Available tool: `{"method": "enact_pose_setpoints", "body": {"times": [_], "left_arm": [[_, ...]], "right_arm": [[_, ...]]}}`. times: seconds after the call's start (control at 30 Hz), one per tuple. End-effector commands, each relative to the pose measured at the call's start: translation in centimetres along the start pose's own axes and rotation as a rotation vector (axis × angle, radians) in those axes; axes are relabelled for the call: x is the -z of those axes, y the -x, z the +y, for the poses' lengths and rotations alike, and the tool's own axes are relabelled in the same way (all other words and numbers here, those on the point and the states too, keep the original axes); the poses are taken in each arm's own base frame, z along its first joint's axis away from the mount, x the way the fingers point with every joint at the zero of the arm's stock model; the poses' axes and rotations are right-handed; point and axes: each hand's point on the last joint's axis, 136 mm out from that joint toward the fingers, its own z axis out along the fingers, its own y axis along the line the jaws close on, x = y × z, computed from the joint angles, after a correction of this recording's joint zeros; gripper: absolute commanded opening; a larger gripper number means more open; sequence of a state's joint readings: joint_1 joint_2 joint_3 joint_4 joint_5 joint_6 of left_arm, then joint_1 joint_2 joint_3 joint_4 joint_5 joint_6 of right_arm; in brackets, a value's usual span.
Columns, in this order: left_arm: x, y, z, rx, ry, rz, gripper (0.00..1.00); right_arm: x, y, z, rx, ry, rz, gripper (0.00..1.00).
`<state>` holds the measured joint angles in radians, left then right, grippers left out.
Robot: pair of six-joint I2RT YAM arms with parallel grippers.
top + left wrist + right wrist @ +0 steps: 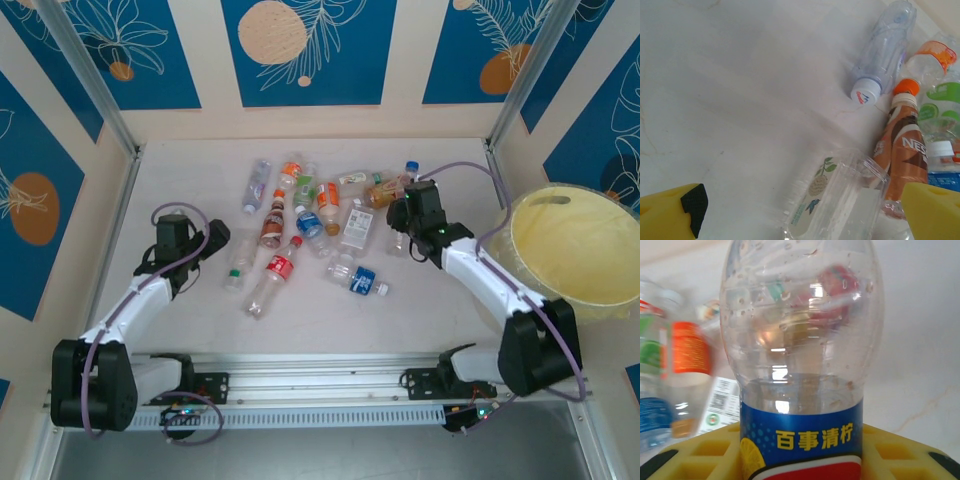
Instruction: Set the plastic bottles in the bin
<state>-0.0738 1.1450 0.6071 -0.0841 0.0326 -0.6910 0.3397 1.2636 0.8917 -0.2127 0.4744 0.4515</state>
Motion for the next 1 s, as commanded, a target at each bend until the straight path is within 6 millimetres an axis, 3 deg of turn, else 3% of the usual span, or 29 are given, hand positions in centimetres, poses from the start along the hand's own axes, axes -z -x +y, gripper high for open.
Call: {"method": "enact_pose_setpoints", "body": {"times": [0.0, 0.13, 0.27, 0.37, 0.5, 0.6, 0.73, 0.97], "left_arm": [[0.2, 1.0, -3.2, 0.013, -0.14, 0.006, 1.0], [0.4, 0.8, -5.5, 0.021, -0.237, 0.054, 1.0], [0.7, 0.7, -7.1, 0.01, -0.269, 0.062, 1.0], [0.8, 0.7, -7.7, 0.002, -0.277, 0.055, 1.0], [0.6, 0.9, -7.8, 0.006, -0.271, 0.048, 1.0], [0.3, 1.0, -7.9, 0.013, -0.266, 0.047, 1.0], [0.0, 1.1, -8.1, 0.023, -0.266, 0.053, 1.0], [-0.9, 0.5, -8.1, 0.011, -0.253, 0.106, 1.0]], "right_arm": [[3.6, 3.9, 1.9, 0.11, 0.086, -0.189, 0.44], [9.2, 7.6, 3.4, 0.179, 0.189, -0.353, 0.44], [14.7, 11.1, 2.9, 0.224, 0.173, -0.49, 0.44], [19.3, 13.8, 1.7, 0.235, 0.125, -0.607, 0.44], [23.9, 16.5, -2.6, 0.183, -0.062, -0.733, 0.44], [25.7, 17.5, -7.5, 0.111, -0.291, -0.747, 0.44], [26.3, 17.3, -13.0, 0.069, -0.524, -0.695, 0.44], [24.8, 14.5, -19.7, -0.08, -0.679, -0.563, 0.45]]}}
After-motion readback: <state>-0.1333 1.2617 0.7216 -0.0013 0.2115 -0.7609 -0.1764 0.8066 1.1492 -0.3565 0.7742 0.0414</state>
